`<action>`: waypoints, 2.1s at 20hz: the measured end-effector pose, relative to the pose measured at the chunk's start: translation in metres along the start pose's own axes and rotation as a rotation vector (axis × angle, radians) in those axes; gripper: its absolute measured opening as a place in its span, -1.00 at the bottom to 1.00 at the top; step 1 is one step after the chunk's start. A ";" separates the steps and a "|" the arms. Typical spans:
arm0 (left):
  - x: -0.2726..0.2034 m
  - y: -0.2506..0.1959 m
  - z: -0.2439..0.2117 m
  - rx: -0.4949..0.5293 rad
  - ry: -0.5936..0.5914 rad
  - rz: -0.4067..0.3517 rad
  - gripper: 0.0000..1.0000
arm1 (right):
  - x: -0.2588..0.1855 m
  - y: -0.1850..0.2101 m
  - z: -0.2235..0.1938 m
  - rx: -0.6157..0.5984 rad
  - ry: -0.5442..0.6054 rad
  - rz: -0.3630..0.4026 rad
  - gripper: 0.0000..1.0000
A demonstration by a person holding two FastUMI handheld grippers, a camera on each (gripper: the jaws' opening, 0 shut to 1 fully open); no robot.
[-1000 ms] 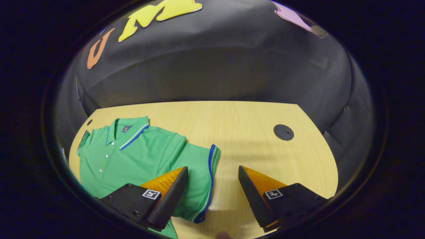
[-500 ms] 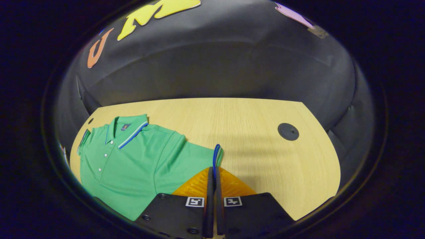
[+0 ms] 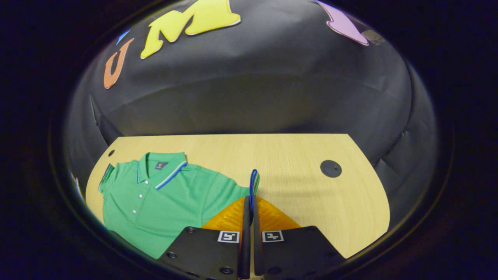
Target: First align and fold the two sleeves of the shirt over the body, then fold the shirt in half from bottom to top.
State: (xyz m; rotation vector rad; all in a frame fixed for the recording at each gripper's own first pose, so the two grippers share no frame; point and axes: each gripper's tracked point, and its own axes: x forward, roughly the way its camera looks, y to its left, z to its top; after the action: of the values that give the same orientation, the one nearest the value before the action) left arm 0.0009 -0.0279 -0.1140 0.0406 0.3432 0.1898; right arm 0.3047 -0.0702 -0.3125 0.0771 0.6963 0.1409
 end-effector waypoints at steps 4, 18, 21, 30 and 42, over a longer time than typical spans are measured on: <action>-0.002 0.034 -0.007 -0.043 0.001 0.029 1.00 | -0.012 0.045 0.013 -0.032 -0.013 0.016 -0.87; -0.017 0.156 -0.034 -0.117 0.033 0.156 1.00 | -0.020 0.184 0.020 -0.051 0.003 0.124 -0.31; -0.010 0.158 -0.033 -0.109 0.027 0.127 1.00 | -0.038 0.181 0.028 -0.066 -0.027 0.103 0.51; 0.040 0.127 -0.022 -0.061 -0.023 -0.101 1.00 | -0.164 0.149 0.059 -0.223 -0.229 0.034 0.91; 0.141 0.115 -0.059 -0.061 0.060 -0.245 1.00 | -0.332 0.115 0.059 -0.209 -0.383 -0.008 0.91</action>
State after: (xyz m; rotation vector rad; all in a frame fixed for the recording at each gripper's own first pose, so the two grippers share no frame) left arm 0.0904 0.1119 -0.2080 -0.0677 0.3989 -0.0414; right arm 0.0787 -0.0095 -0.0437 -0.0977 0.2969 0.1844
